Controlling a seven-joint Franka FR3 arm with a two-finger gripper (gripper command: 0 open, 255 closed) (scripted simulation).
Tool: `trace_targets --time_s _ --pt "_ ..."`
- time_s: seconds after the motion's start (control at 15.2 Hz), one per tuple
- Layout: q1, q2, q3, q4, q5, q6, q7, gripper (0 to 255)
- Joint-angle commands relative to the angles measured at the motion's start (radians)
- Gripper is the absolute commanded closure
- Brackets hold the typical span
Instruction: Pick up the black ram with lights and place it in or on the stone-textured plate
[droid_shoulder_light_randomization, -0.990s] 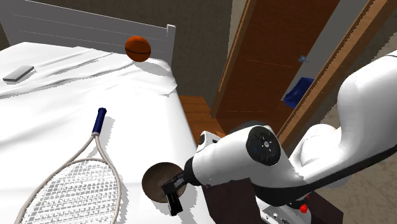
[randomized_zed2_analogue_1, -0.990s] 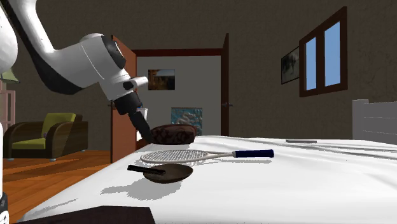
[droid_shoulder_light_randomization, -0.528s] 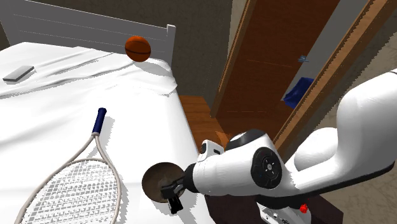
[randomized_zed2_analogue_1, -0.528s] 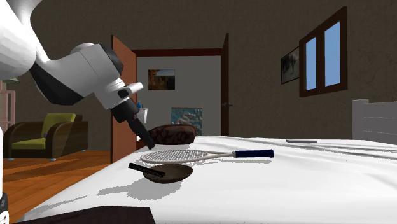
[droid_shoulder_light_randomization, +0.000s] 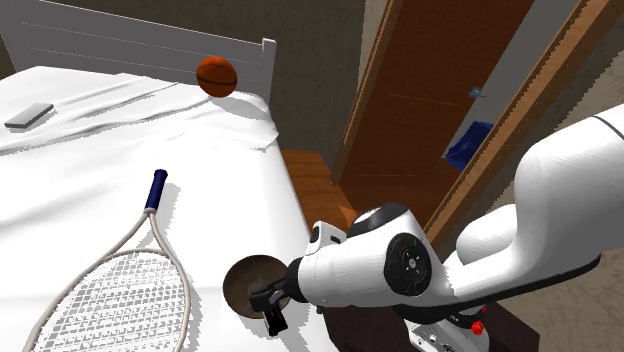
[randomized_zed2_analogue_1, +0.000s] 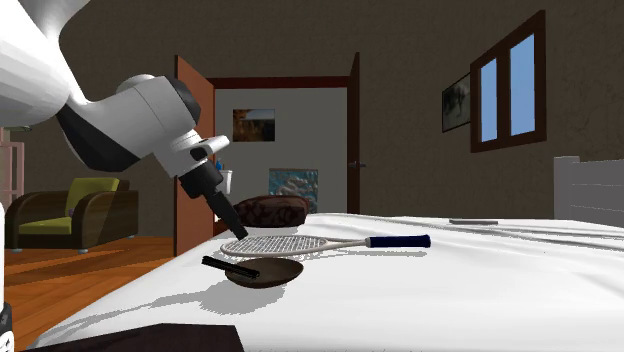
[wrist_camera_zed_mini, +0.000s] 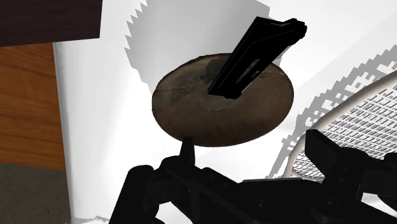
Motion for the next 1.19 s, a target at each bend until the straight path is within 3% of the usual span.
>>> trace_targets --time_s 0.0,0.07,0.66,0.73,0.86,0.99,1.06,1.12 --pt "0.0 0.0 0.0 0.0 0.0 0.0 0.0 0" --pt "0.0 0.0 0.0 0.0 0.0 0.0 0.0 255" --pt "0.0 0.0 0.0 0.0 0.0 0.0 0.0 255" --pt "0.0 0.0 0.0 0.0 0.0 0.0 0.0 0" --pt "0.154 0.219 -0.161 0.084 0.164 -0.207 -0.057 0" --pt "0.284 0.349 -0.295 0.174 0.407 -0.361 -0.14 0" --pt "0.283 0.364 -0.295 0.188 0.449 -0.383 -0.154 0" --pt "0.247 0.388 -0.267 0.188 0.409 -0.37 -0.125 0"
